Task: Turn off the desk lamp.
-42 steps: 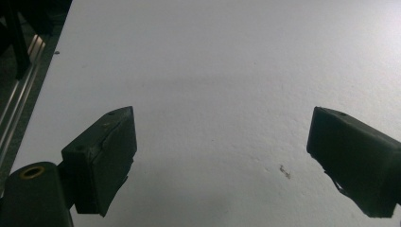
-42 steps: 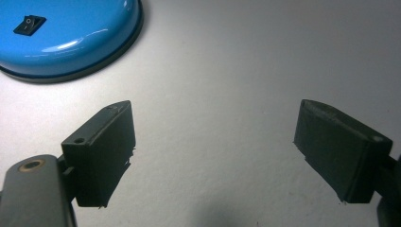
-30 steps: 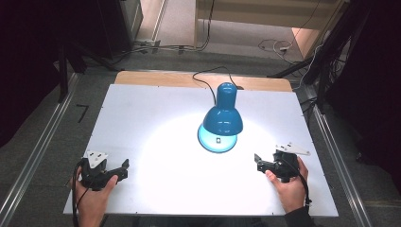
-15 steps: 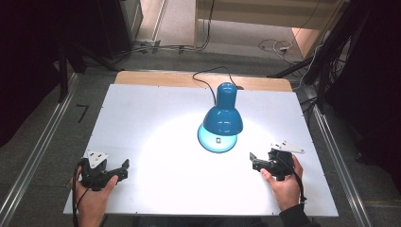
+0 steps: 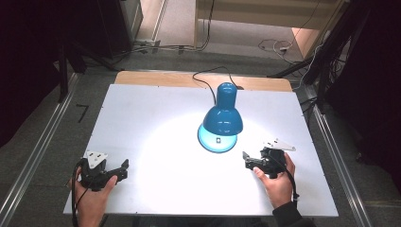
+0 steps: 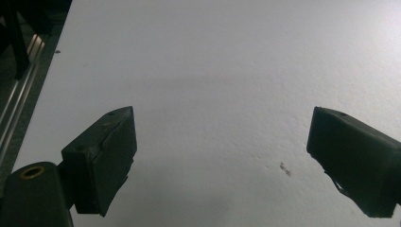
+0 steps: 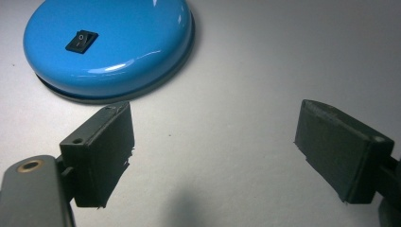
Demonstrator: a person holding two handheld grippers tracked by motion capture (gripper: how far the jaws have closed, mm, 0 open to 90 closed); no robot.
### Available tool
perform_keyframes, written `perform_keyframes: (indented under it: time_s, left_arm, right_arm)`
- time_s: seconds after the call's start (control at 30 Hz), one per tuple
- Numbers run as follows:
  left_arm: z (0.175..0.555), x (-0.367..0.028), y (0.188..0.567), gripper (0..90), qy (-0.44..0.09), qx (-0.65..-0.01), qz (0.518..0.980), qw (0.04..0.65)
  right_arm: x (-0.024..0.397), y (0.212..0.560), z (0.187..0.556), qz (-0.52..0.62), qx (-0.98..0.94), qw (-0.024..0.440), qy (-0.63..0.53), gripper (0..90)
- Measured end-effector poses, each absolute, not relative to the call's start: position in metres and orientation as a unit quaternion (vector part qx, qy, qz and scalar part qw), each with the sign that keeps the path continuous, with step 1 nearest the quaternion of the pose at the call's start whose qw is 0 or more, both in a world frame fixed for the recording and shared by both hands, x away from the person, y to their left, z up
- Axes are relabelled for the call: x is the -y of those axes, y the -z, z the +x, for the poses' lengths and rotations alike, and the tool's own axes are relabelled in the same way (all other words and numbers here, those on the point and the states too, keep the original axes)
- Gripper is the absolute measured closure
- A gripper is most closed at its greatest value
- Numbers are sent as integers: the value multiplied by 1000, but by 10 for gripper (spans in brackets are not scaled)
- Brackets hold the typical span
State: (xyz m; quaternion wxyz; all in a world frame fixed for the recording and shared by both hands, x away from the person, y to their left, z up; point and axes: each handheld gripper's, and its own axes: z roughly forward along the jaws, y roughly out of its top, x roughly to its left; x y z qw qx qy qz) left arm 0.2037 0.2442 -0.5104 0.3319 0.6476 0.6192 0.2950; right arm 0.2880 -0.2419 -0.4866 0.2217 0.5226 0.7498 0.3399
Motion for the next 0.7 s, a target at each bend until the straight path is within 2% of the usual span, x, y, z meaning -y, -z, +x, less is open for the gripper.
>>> perform_keyframes:
  time_s: [0.7]
  left_arm:
    - [203,-244,510,103,-292,-619,649,332]
  right_arm:
    - [220,488,293,514,-756,214,-344,134]
